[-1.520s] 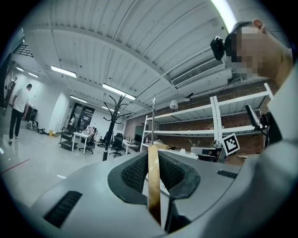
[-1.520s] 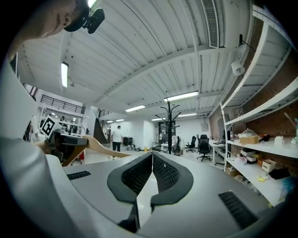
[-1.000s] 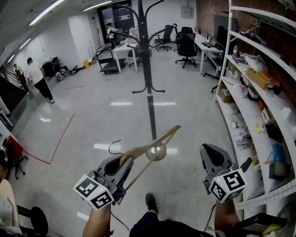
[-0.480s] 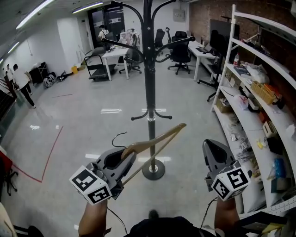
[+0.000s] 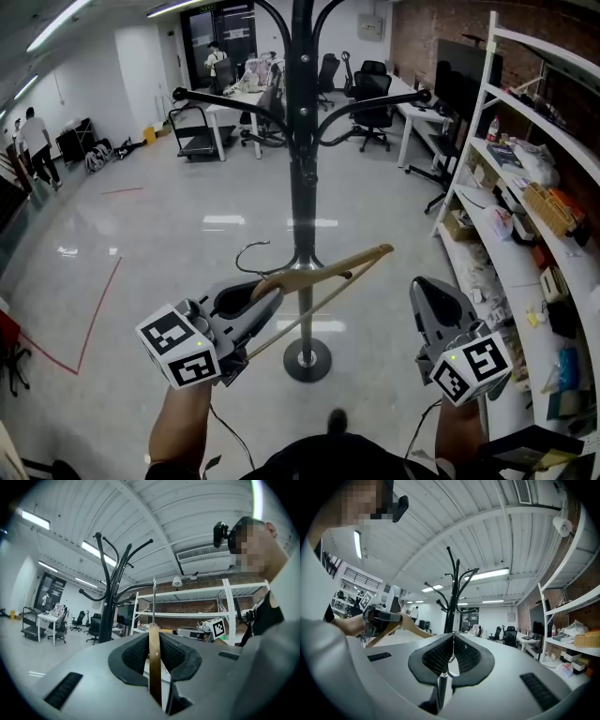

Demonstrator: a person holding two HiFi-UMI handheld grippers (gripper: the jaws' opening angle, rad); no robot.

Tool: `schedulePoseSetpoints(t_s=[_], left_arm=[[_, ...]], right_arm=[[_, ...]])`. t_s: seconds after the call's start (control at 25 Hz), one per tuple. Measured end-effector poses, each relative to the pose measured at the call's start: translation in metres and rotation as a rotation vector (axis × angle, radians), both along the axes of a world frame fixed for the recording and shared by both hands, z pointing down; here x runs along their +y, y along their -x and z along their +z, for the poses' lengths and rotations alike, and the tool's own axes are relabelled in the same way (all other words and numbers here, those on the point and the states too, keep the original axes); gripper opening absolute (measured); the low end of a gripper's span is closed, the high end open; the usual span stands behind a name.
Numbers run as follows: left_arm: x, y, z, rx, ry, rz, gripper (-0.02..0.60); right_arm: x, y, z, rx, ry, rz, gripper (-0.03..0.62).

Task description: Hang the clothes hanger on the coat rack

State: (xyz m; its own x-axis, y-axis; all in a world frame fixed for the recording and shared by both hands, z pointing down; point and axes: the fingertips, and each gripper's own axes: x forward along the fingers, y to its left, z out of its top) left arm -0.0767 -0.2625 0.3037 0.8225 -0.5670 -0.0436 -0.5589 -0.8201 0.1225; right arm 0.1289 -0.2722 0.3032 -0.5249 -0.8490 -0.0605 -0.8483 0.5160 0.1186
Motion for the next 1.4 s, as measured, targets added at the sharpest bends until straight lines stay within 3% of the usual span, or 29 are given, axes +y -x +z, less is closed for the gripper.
schedulePoseSetpoints(t_s=[0.28, 0.48, 0.96, 1.2, 1.4], left_arm=[[-0.066, -0.010, -0.011, -0.030, -0.002, -0.020, 0.052], [-0.109, -0.003, -0.014, -0.060, 0.013, 0.009, 0.052], [-0.162, -0.033, -0.015, -0.144, -0.037, 0.256, 0.052], [-0.163, -0.046, 0.006, -0.210, -0.043, 0.337, 0.052], [-0.160, -0.049, 0.011, -0.209, -0.042, 0.380, 0.053]], right_arm=[[-0.062, -0.009, -0.019, 0.001, -0.053, -0.051, 0.008], [-0.101, -0.010, -0.019, -0.017, -0.044, -0.024, 0.008], [-0.144, 0.008, -0.012, -0.016, -0.014, 0.051, 0.008], [-0.148, 0.000, -0.008, -0.016, -0.006, 0.093, 0.008], [-0.149, -0.002, -0.001, -0.012, 0.011, 0.108, 0.008]])
